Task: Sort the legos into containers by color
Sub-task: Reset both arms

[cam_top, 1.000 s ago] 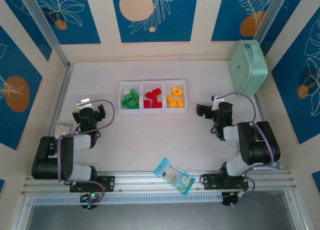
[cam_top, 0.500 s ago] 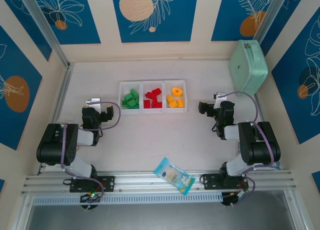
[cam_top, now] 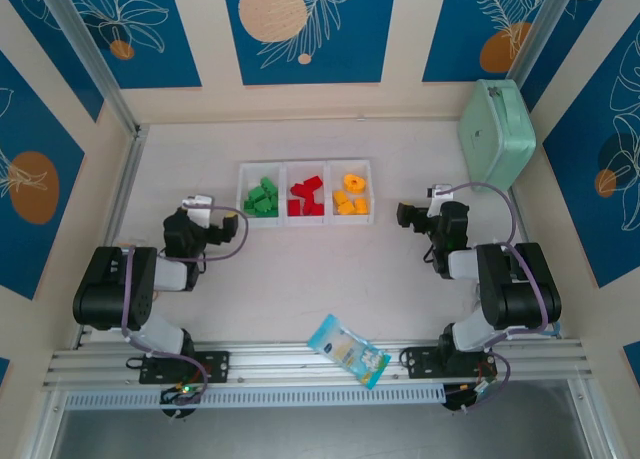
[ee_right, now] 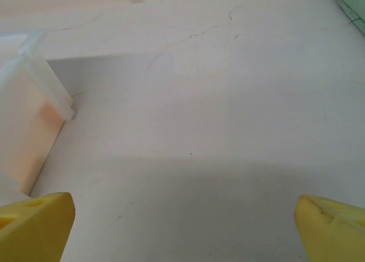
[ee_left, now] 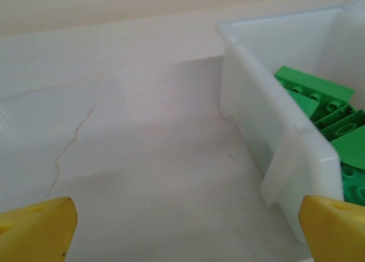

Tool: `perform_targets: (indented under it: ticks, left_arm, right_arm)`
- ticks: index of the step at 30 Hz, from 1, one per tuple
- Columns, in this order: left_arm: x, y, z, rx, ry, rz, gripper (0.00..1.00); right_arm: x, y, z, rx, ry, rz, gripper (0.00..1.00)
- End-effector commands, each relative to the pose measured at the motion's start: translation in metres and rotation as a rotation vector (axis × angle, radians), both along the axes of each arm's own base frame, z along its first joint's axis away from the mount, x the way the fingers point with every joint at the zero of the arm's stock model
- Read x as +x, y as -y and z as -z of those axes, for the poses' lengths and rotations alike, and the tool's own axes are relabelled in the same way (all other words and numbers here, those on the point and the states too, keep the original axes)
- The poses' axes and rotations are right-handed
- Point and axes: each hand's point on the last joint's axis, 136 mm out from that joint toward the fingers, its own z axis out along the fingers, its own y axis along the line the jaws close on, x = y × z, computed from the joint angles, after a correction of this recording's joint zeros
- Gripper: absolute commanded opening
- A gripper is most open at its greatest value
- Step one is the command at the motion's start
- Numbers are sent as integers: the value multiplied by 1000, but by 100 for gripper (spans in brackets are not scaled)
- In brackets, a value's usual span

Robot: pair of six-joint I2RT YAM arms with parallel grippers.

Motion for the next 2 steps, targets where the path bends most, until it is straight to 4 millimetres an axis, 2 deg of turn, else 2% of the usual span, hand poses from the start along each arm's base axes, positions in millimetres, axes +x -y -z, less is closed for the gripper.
perform_targets:
  ticks: [1,2]
  left_arm:
    - [0,12,-11,4,54,70,99]
    - [0,12,-11,5,54,69,100]
  right_arm:
    - [8,1,-14,-3,45,4,99]
    - [8,1,-14,-3,44,5,99]
